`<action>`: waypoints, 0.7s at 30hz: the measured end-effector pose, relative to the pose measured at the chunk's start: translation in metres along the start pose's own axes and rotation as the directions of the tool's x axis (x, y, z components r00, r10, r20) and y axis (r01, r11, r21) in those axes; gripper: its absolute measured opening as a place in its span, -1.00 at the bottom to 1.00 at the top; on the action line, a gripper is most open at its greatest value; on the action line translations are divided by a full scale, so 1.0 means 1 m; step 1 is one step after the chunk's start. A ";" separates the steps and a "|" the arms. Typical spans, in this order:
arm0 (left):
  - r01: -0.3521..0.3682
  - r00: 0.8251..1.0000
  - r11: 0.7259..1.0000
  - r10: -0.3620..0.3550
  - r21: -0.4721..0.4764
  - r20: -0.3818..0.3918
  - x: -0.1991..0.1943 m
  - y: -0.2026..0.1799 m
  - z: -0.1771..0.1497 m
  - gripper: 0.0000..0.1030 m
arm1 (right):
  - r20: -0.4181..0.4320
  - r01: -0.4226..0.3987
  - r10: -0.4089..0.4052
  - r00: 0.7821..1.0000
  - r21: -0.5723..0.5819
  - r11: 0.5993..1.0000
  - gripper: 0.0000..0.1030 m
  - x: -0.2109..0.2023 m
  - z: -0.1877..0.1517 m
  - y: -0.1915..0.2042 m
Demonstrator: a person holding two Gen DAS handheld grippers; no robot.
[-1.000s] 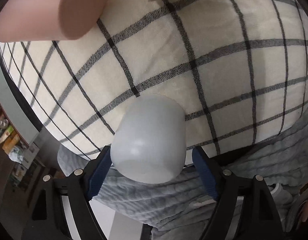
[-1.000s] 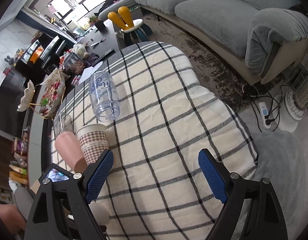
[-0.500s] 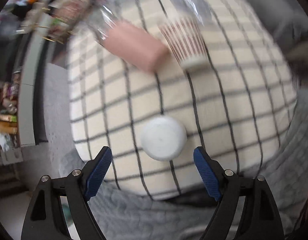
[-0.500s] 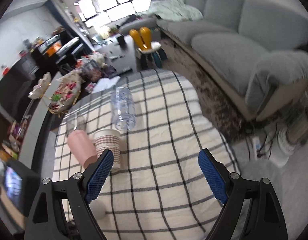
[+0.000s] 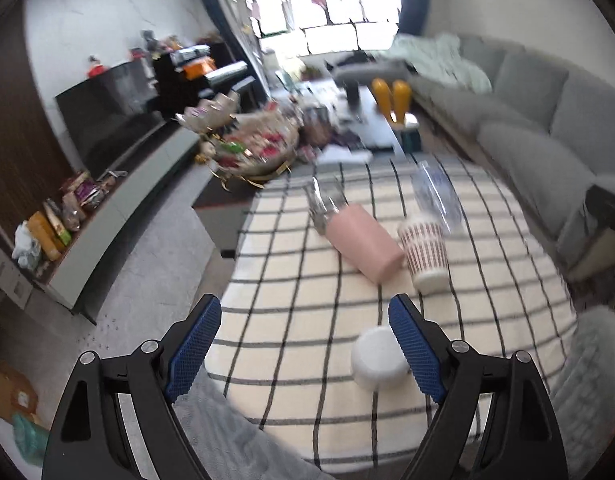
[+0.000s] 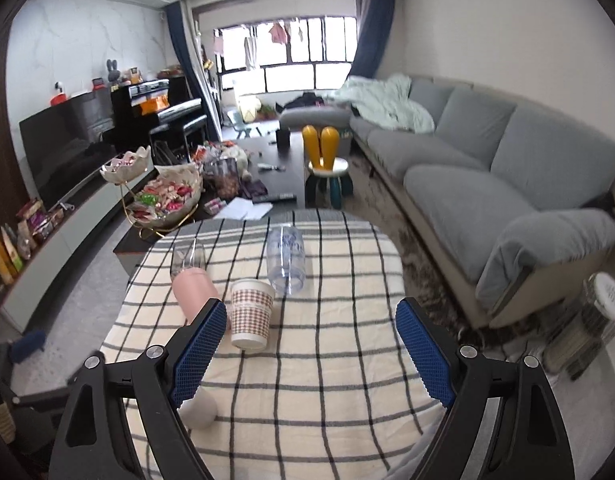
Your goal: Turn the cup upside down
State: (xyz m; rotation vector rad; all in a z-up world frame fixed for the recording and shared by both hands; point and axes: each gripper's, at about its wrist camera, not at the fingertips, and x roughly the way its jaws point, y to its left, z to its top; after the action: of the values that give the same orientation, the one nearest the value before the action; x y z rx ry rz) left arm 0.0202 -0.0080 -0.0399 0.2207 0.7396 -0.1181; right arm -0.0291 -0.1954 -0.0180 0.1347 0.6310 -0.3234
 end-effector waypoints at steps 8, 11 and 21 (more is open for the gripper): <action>-0.039 0.994 0.995 0.047 -0.089 0.097 -0.023 0.022 -0.010 0.68 | 0.000 0.009 -0.009 1.000 -0.029 1.000 0.73 -0.022 -0.012 0.013; -0.029 0.994 0.995 0.039 -0.096 0.105 -0.029 0.024 -0.014 0.68 | -0.020 0.023 -0.023 1.000 -0.012 1.000 0.73 -0.023 -0.017 0.009; -0.020 0.988 0.996 0.034 -0.091 0.153 -0.042 0.023 -0.015 0.72 | -0.040 0.045 -0.045 0.998 -0.008 0.999 0.73 -0.030 -0.023 0.008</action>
State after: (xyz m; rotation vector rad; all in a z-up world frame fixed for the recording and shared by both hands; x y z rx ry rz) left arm -0.0162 0.0192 -0.0187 0.1349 0.5859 -0.0752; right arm -0.0621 -0.1751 -0.0181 0.1203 0.6752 -0.3622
